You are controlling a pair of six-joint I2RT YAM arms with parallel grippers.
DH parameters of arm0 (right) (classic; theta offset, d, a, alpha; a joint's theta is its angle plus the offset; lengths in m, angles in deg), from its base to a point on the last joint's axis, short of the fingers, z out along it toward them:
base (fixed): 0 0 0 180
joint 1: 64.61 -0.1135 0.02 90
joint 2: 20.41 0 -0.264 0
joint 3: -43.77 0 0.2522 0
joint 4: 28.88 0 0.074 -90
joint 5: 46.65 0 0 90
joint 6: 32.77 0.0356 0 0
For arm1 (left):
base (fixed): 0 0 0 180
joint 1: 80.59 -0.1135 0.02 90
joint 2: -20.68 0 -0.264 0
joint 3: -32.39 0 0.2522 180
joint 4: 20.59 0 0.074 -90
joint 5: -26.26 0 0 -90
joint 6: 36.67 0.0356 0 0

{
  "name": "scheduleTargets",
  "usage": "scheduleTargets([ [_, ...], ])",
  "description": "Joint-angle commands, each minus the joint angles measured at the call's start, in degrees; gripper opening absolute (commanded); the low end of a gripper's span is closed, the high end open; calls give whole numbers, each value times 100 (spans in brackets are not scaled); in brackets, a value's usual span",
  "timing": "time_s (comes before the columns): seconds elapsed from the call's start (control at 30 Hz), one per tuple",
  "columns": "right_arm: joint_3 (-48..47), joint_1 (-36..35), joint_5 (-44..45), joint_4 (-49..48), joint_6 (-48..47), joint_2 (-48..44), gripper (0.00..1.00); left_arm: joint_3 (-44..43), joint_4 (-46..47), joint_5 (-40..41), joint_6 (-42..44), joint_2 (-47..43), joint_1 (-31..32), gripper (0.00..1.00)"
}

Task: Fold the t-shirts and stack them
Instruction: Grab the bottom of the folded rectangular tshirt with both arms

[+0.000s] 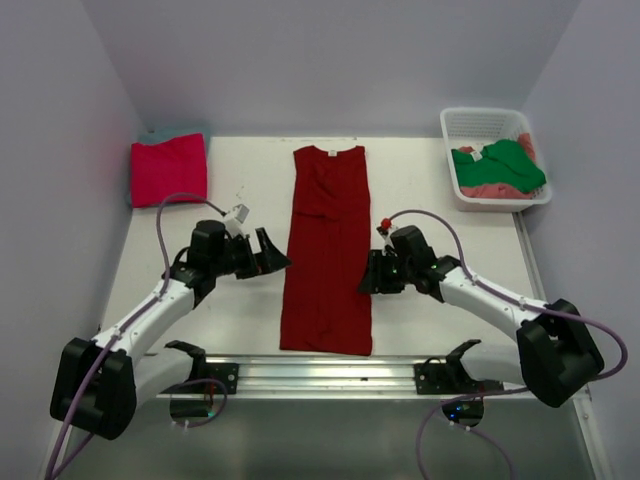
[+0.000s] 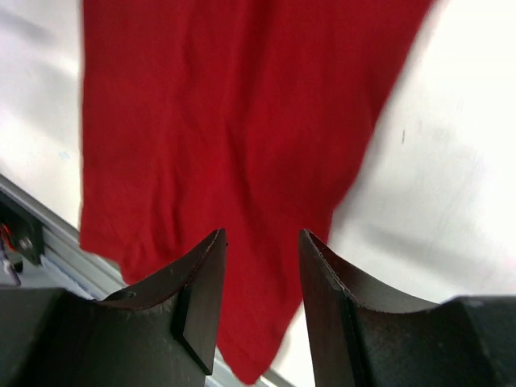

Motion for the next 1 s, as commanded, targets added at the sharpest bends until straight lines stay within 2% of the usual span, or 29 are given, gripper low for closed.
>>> scheduleTargets([
  [0.0,439,-160,232,272,532,-375,45,440,-1024,-110,275,-205,168,100],
  [0.27,1020,-415,320,799,981,-1227,45,1408,-954,-356,4,-249,642,100],
  [0.7,1504,-749,-101,817,1684,-1246,45,1558,-1218,-233,-322,-241,1363,98],
  [0.9,1706,-986,-207,598,2036,-1193,45,1663,-999,-285,-401,-83,1407,83],
  [0.97,1811,-1074,-312,475,2228,-1097,45,1724,-806,-391,-498,14,1425,74],
])
